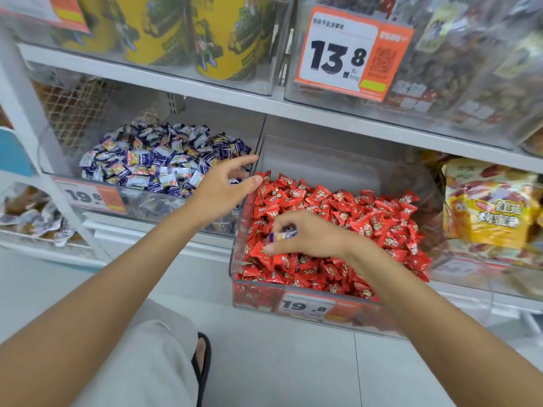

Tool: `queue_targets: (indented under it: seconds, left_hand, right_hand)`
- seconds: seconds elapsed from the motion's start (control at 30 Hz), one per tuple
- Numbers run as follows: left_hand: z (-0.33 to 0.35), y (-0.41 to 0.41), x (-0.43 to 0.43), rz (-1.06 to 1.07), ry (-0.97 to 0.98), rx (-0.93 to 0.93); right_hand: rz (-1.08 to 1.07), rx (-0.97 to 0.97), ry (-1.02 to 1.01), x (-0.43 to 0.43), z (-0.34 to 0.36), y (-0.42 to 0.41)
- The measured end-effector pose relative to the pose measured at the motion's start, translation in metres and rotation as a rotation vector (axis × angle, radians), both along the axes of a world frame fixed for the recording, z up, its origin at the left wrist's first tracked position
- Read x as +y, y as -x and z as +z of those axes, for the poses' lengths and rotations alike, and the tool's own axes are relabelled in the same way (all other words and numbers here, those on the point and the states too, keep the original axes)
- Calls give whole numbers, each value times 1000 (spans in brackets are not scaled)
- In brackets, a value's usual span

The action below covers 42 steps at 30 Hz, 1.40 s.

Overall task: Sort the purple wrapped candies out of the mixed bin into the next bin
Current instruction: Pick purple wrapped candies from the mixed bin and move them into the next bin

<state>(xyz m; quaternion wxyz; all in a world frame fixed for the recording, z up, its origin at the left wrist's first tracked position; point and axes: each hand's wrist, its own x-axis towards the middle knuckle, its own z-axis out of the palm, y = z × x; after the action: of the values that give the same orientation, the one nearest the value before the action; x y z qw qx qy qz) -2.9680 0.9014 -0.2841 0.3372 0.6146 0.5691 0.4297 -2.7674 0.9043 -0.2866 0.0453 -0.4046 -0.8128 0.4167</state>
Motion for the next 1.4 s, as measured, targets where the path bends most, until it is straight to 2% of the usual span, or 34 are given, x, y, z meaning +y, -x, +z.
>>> queue_targets:
  seconds: [0.13, 0.3, 0.43, 0.57, 0.63, 0.73, 0.8, 0.9, 1.0, 1.1, 1.17, 1.2, 1.27, 1.4]
  left_hand:
    - [-1, 1, 3, 7, 25, -17]
    - [0, 12, -1, -74, 19, 21]
    - [6, 58, -10, 39, -26, 92]
    - [6, 114, -36, 190, 5, 116]
    - [8, 131, -48, 197, 43, 161]
    - [15, 137, -61, 150, 98, 229]
    - [18, 129, -64, 111, 94, 270]
    - [19, 105, -64, 75, 40, 191]
    - [22, 61, -55, -1, 51, 116]
    - [29, 10, -49, -120, 97, 67]
    - [29, -12, -47, -154, 86, 162]
    - [27, -17, -47, -142, 69, 208]
    - [25, -19, -46, -105, 51, 222]
    - [24, -17, -45, -98, 2, 270]
  right_hand:
    - [-277, 139, -128, 7, 12, -41]
    - [-431, 161, -63, 9, 31, -52]
    - [-280, 52, -51, 0, 55, -24]
    - [-135, 146, -200, 1, 86, 59]
    - [-71, 133, -246, 11, 91, 104]
    - [-25, -2, -267, 25, 92, 131]
    - [-44, 11, -270, 27, 93, 107]
    - [-196, -24, -341, 19, 87, 21]
    - [-412, -118, -250, 0, 62, -79]
    - [-621, -315, -159, -14, 25, -135]
    - [-668, -483, -136, -16, 3, -128]
    - [-659, -492, -149, -15, -4, -113]
    - [-601, -351, -163, -14, -6, -71]
    - [-220, -99, -95, -30, 9, -15]
